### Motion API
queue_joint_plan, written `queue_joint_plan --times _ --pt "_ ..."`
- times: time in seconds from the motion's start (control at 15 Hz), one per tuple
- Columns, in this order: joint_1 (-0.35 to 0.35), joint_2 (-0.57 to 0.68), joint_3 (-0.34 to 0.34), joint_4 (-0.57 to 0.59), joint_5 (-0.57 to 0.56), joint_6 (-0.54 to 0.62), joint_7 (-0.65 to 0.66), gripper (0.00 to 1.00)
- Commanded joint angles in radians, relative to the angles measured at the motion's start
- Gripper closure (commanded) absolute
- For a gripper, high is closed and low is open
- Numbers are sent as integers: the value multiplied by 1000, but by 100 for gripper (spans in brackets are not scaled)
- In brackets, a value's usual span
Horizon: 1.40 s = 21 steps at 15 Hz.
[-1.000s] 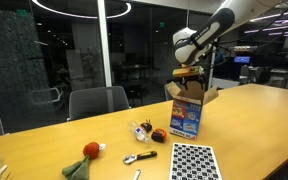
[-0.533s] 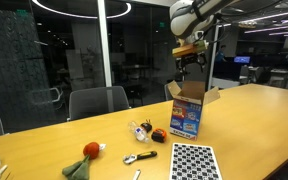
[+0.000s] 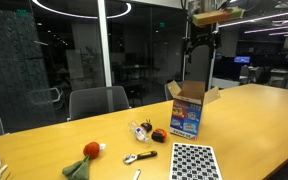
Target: Put the white and yellow bottle on the table into the box
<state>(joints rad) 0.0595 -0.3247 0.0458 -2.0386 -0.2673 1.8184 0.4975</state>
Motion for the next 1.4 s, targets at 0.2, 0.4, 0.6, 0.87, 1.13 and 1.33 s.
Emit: queue_joint_plan --times 0.2,0.4,0.6,0.87,1.13,1.33 --pt "30 -330 -14 -343 165 52 -341 0" --pt "50 -412 -40 -431 226 56 -491 0" --pt "52 -453 -64 -466 267 38 -575 0" --pt "44 -479 -84 -491 299 9 -631 0" --pt "25 -450 -68 -482 284 -8 -607 0" --pt "25 -450 -68 -483 285 -9 -607 0"
